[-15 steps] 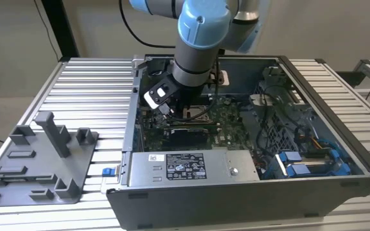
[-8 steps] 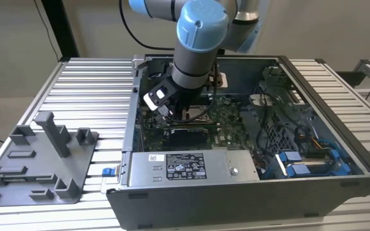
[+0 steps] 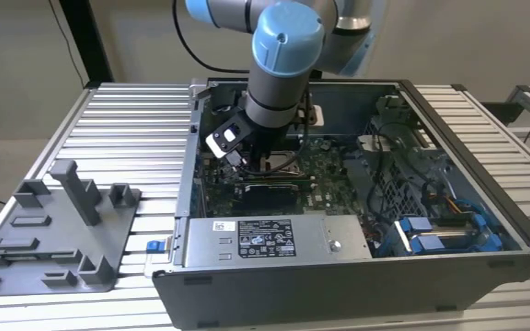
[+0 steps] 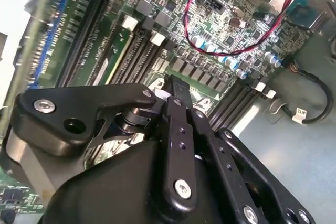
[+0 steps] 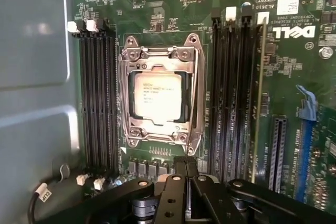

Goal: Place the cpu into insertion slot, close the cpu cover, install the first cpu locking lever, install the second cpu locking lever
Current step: 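Install the first cpu locking lever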

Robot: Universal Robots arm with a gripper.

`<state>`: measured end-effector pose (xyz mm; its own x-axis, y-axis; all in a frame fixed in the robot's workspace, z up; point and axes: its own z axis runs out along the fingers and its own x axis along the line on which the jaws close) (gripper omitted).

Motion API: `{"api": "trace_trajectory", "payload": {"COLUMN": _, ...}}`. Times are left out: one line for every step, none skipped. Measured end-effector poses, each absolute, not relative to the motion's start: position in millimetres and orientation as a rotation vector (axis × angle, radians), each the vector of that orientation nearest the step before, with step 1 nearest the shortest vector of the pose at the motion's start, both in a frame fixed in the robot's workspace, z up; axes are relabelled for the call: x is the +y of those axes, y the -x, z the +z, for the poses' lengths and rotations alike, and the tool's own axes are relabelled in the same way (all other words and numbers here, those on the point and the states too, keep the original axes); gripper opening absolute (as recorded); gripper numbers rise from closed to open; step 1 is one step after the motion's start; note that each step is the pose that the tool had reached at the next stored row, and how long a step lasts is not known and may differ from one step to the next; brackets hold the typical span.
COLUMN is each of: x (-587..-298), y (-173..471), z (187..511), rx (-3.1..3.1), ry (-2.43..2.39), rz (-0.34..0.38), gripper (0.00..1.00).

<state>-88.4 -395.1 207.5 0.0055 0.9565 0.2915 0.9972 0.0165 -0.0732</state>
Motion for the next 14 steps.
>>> {"api": "trace_trajectory", "payload": {"x": -394.0, "y": 88.5, "z": 206.6, "rx": -2.036, "ry": 2.024, "rz": -0.226, "gripper": 0.0}}
{"api": "trace_trajectory", "payload": {"x": -393.2, "y": 88.6, "z": 206.0, "rx": -2.035, "ry": 2.024, "rz": -0.226, "gripper": 0.0}}
{"api": "trace_trajectory", "payload": {"x": -392.6, "y": 88.7, "z": 205.3, "rx": -2.035, "ry": 2.024, "rz": -0.226, "gripper": 0.0}}
{"api": "trace_trajectory", "payload": {"x": -391.9, "y": 88.7, "z": 204.7, "rx": -2.035, "ry": 2.024, "rz": -0.226, "gripper": 0.0}}
{"api": "trace_trajectory", "payload": {"x": -391.4, "y": 88.7, "z": 204.1, "rx": -2.035, "ry": 2.024, "rz": -0.226, "gripper": 0.0}}
{"api": "trace_trajectory", "payload": {"x": -391.1, "y": 88.8, "z": 203.6, "rx": -2.035, "ry": 2.024, "rz": -0.226, "gripper": 0.0}}
{"api": "trace_trajectory", "payload": {"x": -390.7, "y": 88.7, "z": 203.0, "rx": -2.035, "ry": 2.024, "rz": -0.227, "gripper": 0.0}}
{"api": "trace_trajectory", "payload": {"x": -390.7, "y": 88.7, "z": 202.6, "rx": -2.036, "ry": 2.024, "rz": -0.226, "gripper": 0.0}}
{"api": "trace_trajectory", "payload": {"x": -390.6, "y": 88.8, "z": 202.3, "rx": -2.036, "ry": 2.025, "rz": -0.225, "gripper": 0.0}}
{"api": "trace_trajectory", "payload": {"x": -390.6, "y": 88.8, "z": 201.9, "rx": -2.036, "ry": 2.025, "rz": -0.224, "gripper": 0.0}}
{"api": "trace_trajectory", "payload": {"x": -390.3, "y": 89.0, "z": 201.5, "rx": -2.036, "ry": 2.025, "rz": -0.224, "gripper": 0.0}}
{"api": "trace_trajectory", "payload": {"x": -390.3, "y": 89.1, "z": 201.6, "rx": -2.036, "ry": 2.025, "rz": -0.224, "gripper": 0.0}}
{"api": "trace_trajectory", "payload": {"x": -390.4, "y": 89.4, "z": 204.2, "rx": -2.036, "ry": 2.025, "rz": -0.224, "gripper": 0.0}}
{"api": "trace_trajectory", "payload": {"x": -390.3, "y": 89.6, "z": 208.7, "rx": -2.036, "ry": 2.025, "rz": -0.225, "gripper": 0.0}}
